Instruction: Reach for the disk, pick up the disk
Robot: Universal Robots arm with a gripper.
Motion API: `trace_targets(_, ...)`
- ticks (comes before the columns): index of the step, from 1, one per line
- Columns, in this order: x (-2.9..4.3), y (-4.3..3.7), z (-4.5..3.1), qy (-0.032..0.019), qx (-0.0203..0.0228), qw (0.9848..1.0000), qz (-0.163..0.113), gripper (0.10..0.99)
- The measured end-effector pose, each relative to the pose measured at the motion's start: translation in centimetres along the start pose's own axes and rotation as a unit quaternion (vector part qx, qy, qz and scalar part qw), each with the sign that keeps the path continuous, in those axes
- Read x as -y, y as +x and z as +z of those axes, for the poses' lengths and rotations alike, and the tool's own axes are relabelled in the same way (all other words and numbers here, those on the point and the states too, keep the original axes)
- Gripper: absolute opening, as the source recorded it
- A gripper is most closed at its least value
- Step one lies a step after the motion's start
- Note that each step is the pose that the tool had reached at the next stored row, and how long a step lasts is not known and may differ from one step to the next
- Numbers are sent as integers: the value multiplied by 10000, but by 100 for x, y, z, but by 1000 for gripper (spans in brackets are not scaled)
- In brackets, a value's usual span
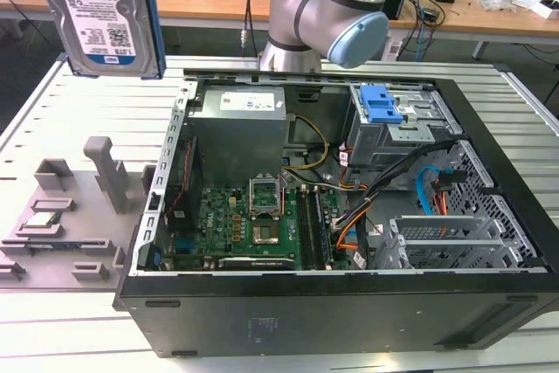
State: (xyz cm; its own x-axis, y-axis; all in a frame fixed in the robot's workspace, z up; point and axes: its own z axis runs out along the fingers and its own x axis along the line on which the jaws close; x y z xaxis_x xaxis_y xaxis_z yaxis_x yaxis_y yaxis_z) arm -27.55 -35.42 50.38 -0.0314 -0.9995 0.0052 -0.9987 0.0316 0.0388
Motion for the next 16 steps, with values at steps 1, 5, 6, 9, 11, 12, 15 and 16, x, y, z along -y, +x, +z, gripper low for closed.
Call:
trace_targets(1,31,-1,-1,0,0,10000,0,369)
trace_targets(5,240,-8,-10,0,0,10000,0,369)
trace_targets(6,301,-10,-11,0,0,10000,0,369)
trace_targets(9,431,-14,-17,0,0,10000,0,369)
trace_targets(11,540,-18,-21,-1,0,10000,0,369)
trace_targets(12,591,-19,-23,0,0,10000,0,369)
trace_targets(15,711,-23,-28,0,0,10000,1,369)
trace_targets(16,743,-24,-29,0,0,10000,1,369)
